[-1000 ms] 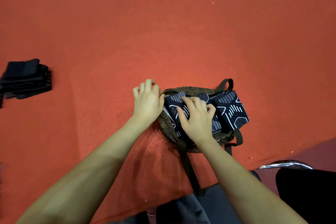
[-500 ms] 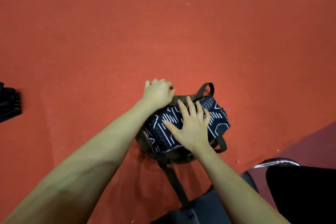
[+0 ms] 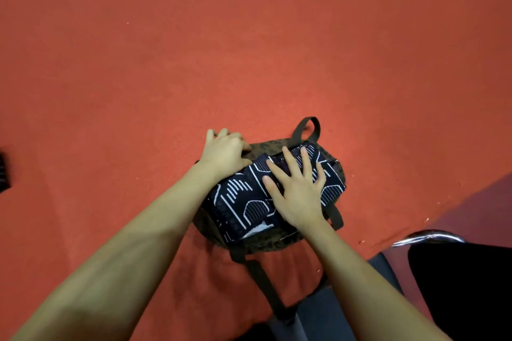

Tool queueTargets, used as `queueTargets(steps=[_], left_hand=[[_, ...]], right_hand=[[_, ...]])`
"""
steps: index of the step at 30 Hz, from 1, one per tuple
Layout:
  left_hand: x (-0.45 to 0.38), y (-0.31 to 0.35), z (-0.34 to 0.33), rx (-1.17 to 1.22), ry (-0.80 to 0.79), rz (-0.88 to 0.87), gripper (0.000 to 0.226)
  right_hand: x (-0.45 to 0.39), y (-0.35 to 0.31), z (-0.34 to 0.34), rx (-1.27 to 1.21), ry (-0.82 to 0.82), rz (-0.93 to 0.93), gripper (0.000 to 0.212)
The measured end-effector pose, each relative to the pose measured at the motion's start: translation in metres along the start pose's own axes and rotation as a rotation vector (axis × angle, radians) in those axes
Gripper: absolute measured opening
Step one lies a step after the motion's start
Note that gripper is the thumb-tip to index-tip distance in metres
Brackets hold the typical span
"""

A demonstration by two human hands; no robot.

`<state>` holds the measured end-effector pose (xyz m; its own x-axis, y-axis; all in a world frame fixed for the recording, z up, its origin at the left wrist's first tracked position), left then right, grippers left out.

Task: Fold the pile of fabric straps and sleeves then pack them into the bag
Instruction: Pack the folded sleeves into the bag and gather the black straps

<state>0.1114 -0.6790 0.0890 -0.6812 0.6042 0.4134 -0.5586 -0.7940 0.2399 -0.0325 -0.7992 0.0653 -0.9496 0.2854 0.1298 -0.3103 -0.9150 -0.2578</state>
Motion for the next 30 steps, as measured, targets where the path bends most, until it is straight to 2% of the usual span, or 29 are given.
queueTargets(steps=[6, 11, 15, 20, 22, 26, 28, 30], left_hand=[[-0.001, -0.004, -0.008, -0.004, 0.05, -0.028, 0.035], [-0.007, -0.007, -0.013, -0.033, 0.122, -0.045, 0.022], [-0.009, -0.01, -0.017, -0.025, 0.178, -0.061, 0.023], [-0.001, -0.012, -0.021, 0.161, 0.38, -0.047, 0.011], [0.004, -0.01, -0.019, 0.184, 0.474, -0.05, 0.008], [0.01, 0.001, -0.009, 0.211, 0.653, -0.067, 0.009], [0.012, 0.003, -0.005, 0.151, 0.652, -0.089, 0.019], [0.014, 0.003, -0.004, 0.119, 0.516, -0.089, 0.021]], right_hand=[[-0.001, 0.001, -0.01, 0.023, 0.094, 0.014, 0.047], [-0.002, 0.0, -0.011, 0.02, 0.111, 0.004, 0.044], [-0.004, 0.0, -0.009, 0.032, 0.094, 0.01, 0.045], [-0.007, 0.003, 0.007, 0.0, 0.154, 0.04, 0.05], [-0.009, 0.011, 0.016, 0.02, 0.196, -0.01, 0.055], [-0.01, 0.016, 0.015, 0.006, 0.088, -0.137, 0.073], [-0.012, 0.01, 0.007, -0.02, 0.038, -0.144, 0.078], [-0.018, 0.005, 0.005, -0.112, -0.004, -0.158, 0.078]])
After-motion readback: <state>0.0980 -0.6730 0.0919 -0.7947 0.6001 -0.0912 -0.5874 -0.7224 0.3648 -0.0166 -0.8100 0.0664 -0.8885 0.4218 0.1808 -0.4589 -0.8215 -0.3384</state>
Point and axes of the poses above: each hand's wrist, its own x-axis away from the middle knuckle, its own z-axis out of the back of the hand, y = z × x, the point moved 1 cm from there along -x, towards the middle knuckle, and after that the axes turned 3 degrees about x, right-handed, at the moved point
